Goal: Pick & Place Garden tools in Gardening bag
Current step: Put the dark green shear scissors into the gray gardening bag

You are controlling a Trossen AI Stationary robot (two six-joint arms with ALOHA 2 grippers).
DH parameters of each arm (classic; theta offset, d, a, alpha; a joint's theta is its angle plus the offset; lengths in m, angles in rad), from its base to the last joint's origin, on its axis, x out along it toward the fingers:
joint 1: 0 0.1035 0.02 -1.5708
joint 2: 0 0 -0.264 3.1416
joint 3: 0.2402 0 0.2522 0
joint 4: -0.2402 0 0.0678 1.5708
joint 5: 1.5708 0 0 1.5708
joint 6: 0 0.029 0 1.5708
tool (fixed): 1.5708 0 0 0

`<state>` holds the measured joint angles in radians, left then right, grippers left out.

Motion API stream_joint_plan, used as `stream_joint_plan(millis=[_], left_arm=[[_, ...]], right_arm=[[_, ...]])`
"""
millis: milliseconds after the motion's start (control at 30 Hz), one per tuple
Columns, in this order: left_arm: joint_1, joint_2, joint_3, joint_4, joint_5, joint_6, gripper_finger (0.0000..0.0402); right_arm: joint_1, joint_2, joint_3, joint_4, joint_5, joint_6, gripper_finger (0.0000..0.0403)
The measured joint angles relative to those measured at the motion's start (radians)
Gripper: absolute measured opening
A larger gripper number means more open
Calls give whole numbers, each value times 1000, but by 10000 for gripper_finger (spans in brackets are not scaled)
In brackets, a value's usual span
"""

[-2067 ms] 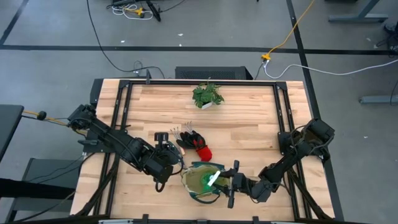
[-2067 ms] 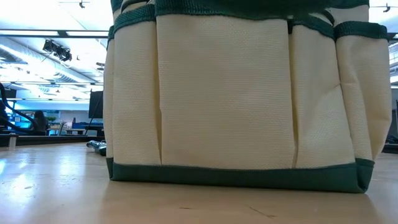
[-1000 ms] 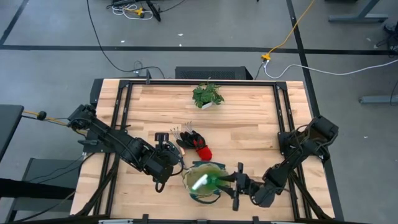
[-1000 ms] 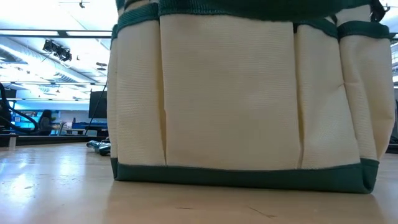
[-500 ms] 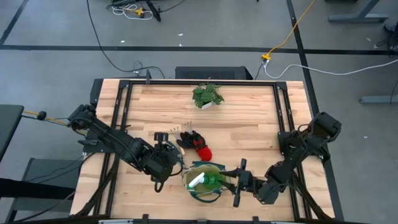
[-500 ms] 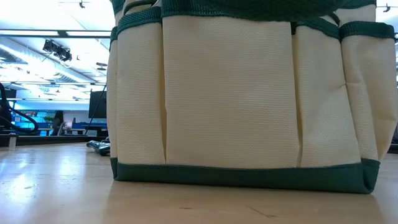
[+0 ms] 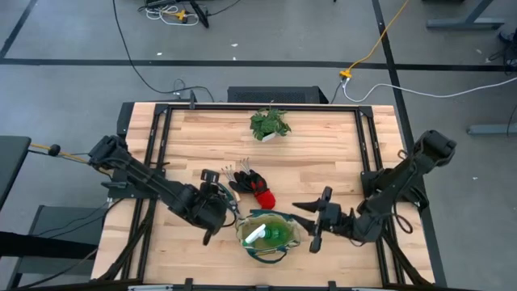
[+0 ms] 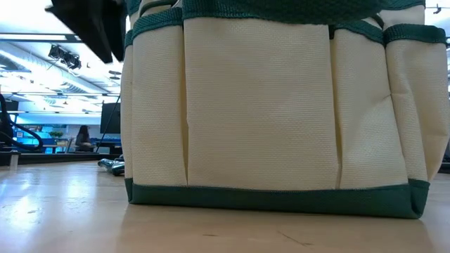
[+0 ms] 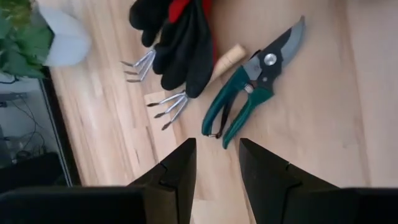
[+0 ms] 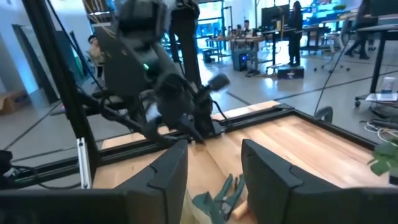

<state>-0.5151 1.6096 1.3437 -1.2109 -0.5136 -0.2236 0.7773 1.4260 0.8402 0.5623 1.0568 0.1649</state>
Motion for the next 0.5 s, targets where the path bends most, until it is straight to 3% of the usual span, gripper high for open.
stream_joint_plan(millis=[500], left_arm=[[211, 0, -234, 263, 209, 246, 128]], right_arm=[[-82, -22, 0, -56, -156, 5, 151]])
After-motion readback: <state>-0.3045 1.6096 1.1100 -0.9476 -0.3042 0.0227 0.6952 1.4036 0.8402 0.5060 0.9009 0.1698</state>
